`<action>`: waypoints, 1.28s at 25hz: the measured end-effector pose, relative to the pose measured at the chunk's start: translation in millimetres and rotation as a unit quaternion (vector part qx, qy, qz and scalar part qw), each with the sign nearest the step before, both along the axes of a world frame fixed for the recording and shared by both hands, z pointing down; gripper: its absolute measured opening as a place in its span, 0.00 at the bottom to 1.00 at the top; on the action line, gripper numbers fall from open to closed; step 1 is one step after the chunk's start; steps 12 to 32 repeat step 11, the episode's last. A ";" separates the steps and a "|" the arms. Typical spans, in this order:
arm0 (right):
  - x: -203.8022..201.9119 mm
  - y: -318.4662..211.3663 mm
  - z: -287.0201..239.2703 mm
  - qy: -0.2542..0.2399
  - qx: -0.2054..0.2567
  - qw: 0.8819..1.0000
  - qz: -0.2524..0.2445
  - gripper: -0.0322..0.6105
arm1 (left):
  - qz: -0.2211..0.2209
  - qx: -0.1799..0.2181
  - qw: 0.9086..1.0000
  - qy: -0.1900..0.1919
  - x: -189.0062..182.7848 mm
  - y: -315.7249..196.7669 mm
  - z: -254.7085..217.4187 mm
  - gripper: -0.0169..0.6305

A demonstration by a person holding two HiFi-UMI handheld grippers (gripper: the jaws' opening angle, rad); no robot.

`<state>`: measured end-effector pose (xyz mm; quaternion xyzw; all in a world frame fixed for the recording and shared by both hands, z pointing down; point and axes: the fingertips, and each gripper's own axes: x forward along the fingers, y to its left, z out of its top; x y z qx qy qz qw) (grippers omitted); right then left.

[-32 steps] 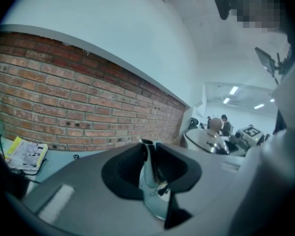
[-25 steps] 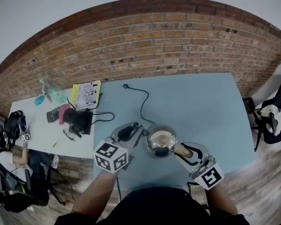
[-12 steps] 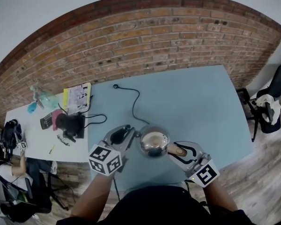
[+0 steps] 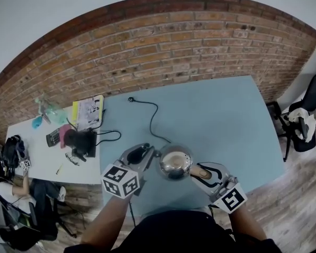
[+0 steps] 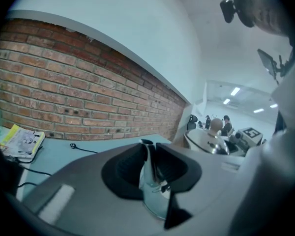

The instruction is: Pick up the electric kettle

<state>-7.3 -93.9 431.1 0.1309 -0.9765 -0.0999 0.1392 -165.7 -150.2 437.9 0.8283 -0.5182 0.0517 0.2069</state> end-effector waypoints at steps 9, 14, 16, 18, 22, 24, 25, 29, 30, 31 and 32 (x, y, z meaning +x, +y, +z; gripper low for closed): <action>-6.9 -2.3 -15.4 -0.055 0.002 0.998 -0.001 0.30 | -0.005 0.002 1.000 -0.001 -3.0 0.7 -3.1 0.15; -7.7 -1.1 -15.8 -0.053 0.004 0.999 -0.004 0.30 | -0.006 -0.001 1.000 0.001 -4.1 2.0 -2.4 0.15; -7.7 -1.1 -15.8 -0.053 0.004 0.999 -0.004 0.30 | -0.006 -0.001 1.000 0.001 -4.1 2.0 -2.4 0.15; -7.7 -1.1 -15.8 -0.053 0.004 0.999 -0.004 0.30 | -0.006 -0.001 1.000 0.001 -4.1 2.0 -2.4 0.15; -7.7 -1.1 -15.8 -0.053 0.004 0.999 -0.004 0.30 | -0.006 -0.001 1.000 0.001 -4.1 2.0 -2.4 0.15; -7.7 -1.1 -15.8 -0.053 0.004 0.999 -0.004 0.30 | -0.006 -0.001 1.000 0.001 -4.1 2.0 -2.4 0.15; -7.7 -1.1 -15.8 -0.053 0.004 0.999 -0.004 0.30 | -0.006 -0.001 1.000 0.001 -4.1 2.0 -2.4 0.15; -7.7 -1.1 -15.8 -0.053 0.004 0.999 -0.004 0.30 | -0.006 -0.001 1.000 0.001 -4.1 2.0 -2.4 0.15; -7.7 -1.1 -15.8 -0.053 0.004 0.999 -0.004 0.30 | -0.006 -0.001 1.000 0.001 -4.1 2.0 -2.4 0.15; -7.7 -1.1 -15.8 -0.053 0.004 0.999 -0.004 0.30 | -0.006 -0.001 1.000 0.001 -4.1 2.0 -2.4 0.15; -7.7 -1.1 -15.8 -0.053 0.004 0.999 -0.004 0.30 | -0.006 -0.001 1.000 0.001 -4.1 2.0 -2.4 0.15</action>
